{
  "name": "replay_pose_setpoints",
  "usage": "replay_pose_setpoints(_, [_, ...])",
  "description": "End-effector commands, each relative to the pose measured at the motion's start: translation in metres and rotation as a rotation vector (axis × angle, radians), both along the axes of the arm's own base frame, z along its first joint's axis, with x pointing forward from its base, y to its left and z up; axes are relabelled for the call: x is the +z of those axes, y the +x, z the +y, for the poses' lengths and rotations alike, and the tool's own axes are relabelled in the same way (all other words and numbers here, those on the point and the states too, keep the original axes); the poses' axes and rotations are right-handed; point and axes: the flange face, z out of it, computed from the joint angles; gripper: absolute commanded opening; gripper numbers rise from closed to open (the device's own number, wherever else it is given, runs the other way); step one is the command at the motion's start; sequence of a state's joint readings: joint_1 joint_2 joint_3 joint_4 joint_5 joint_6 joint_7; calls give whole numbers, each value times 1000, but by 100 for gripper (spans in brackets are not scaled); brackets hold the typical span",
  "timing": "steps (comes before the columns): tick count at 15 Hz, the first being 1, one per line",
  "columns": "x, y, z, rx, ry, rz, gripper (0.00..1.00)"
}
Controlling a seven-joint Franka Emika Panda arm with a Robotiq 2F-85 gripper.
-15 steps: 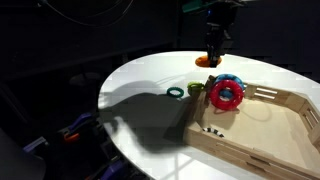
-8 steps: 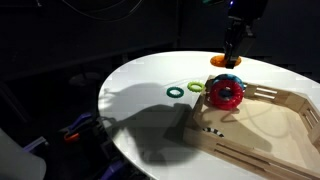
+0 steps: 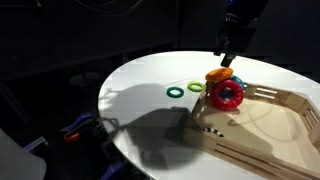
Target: Move the orange ring from the table to the tray
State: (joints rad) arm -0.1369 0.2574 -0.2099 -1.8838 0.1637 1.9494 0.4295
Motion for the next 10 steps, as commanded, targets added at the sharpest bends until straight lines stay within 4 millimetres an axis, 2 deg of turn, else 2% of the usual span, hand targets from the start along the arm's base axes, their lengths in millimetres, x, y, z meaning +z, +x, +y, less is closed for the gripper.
replay_pose_setpoints(1, [18, -9, 13, 159, 126, 26, 100])
replay_pose_setpoints(5, [31, -22, 26, 321, 190, 111, 100])
replay_pose_setpoints(8, [44, -31, 35, 378, 193, 141, 100])
replay_pose_setpoints(9, [28, -26, 32, 332, 197, 134, 100])
replay_pose_setpoints(10, [31, -26, 33, 337, 198, 133, 100])
